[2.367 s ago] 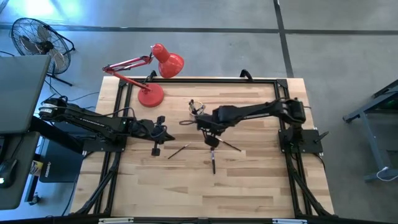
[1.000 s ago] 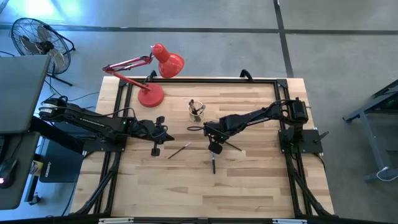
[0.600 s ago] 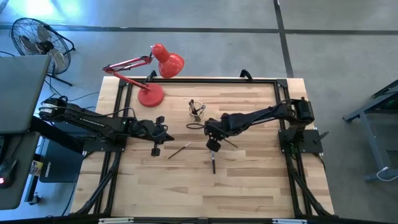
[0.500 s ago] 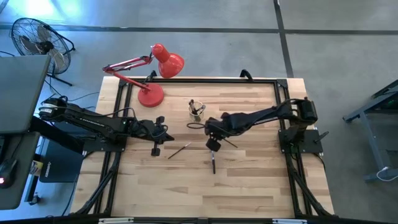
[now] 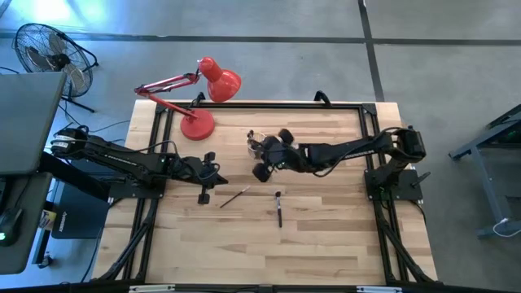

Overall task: Put items in baskets/containers
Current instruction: Put the black eyeshadow brush into the gold pen holder

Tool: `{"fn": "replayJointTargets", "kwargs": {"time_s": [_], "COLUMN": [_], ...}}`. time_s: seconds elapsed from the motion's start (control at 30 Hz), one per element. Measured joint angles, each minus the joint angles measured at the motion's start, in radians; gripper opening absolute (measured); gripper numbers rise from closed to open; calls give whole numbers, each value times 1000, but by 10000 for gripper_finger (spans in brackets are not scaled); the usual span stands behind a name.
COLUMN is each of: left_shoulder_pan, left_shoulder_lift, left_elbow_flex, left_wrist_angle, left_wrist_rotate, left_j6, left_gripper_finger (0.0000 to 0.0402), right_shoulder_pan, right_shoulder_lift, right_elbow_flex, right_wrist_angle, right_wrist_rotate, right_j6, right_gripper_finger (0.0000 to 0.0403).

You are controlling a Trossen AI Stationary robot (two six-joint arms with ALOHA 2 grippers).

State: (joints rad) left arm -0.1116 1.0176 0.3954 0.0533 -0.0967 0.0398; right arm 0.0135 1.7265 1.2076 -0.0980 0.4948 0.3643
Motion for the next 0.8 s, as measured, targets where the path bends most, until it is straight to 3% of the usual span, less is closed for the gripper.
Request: {"fn": "replayJointTargets", "kwargs": {"time_s": [0.2, 0.37, 0.47, 0.63, 0.8], "left_shoulder_pan": [0, 0, 0, 0, 0], "left_shoulder_lift": [0, 0, 0, 0, 0], "left_elbow_flex": [0, 0, 0, 0, 0], "left_wrist_angle": [-2, -2, -2, -3, -3], "left_wrist_rotate": [0, 0, 0, 0, 0], "left_j6": [-19, -19, -19, -19, -19], "left_gripper_finger": [1, 1, 1, 1, 1], "right_shoulder_pan": [-8, -49, -90, -164, -185], "right_shoulder_lift": [19, 19, 24, 83, 143], "right_elbow_flex": [0, 0, 1, 1, 1], "right_wrist_angle": [349, 500, 535, 541, 552], "right_wrist_rotate": [25, 41, 48, -42, -41], "right_j6": [-205, -318, -346, -312, -308], "right_gripper_finger": [0, 0, 0, 0, 0]}}
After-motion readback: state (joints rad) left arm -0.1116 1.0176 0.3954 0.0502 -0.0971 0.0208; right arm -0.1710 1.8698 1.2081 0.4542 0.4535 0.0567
